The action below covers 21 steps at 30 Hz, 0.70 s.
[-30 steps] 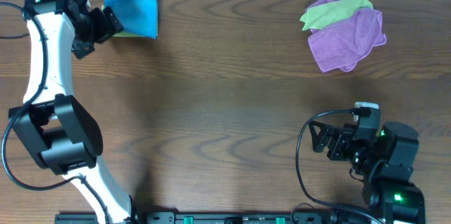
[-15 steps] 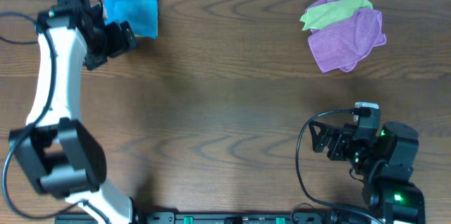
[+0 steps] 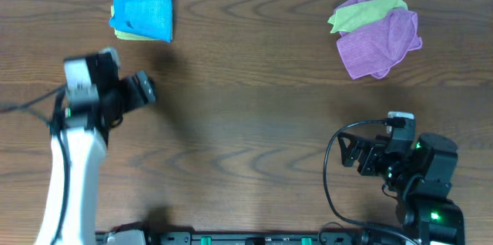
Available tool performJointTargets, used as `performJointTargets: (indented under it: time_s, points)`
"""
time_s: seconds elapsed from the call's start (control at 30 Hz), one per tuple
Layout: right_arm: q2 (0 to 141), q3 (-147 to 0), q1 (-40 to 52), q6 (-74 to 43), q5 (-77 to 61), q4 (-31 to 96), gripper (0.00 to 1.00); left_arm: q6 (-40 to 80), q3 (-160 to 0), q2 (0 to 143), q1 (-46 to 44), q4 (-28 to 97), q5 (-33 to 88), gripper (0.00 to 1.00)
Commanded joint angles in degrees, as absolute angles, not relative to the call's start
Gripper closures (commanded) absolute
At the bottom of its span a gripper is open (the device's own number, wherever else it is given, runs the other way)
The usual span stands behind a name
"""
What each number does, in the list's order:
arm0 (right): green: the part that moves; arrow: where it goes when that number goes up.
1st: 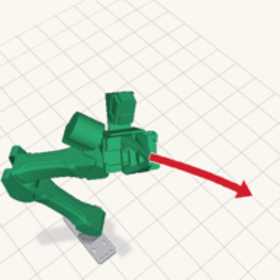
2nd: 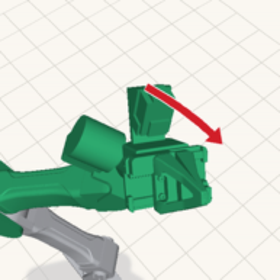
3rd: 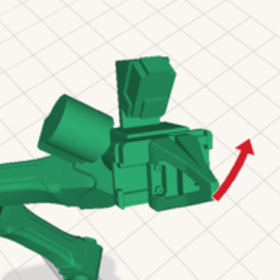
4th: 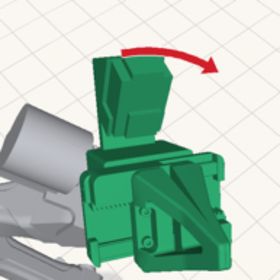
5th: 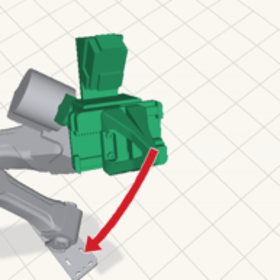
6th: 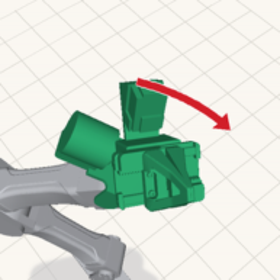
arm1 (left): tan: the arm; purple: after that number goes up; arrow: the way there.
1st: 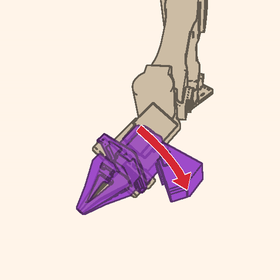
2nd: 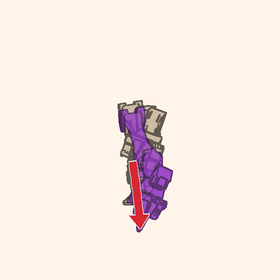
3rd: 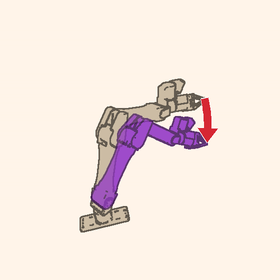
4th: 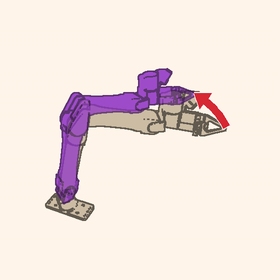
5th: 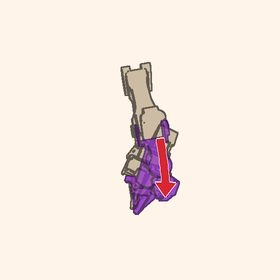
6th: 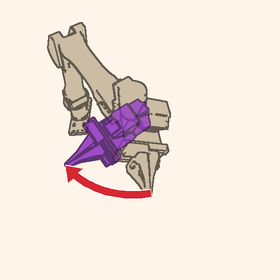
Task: Fold the cloth
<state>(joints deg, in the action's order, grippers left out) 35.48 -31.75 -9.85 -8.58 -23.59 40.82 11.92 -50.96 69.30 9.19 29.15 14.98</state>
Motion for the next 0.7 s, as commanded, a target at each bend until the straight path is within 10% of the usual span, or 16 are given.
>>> performJointTargets:
  time_s: [0.0,0.67]
  points:
    - [35.27,-31.59,-10.20,-9.19,-24.21,40.77,0.01,11.35,-44.64,62.17,8.97,26.70,13.96,0.05]
    - [35.27,-31.59,-10.20,-9.17,-24.21,40.77,0.01,7.40,-16.27,18.04,8.95,31.51,11.55,0.04]
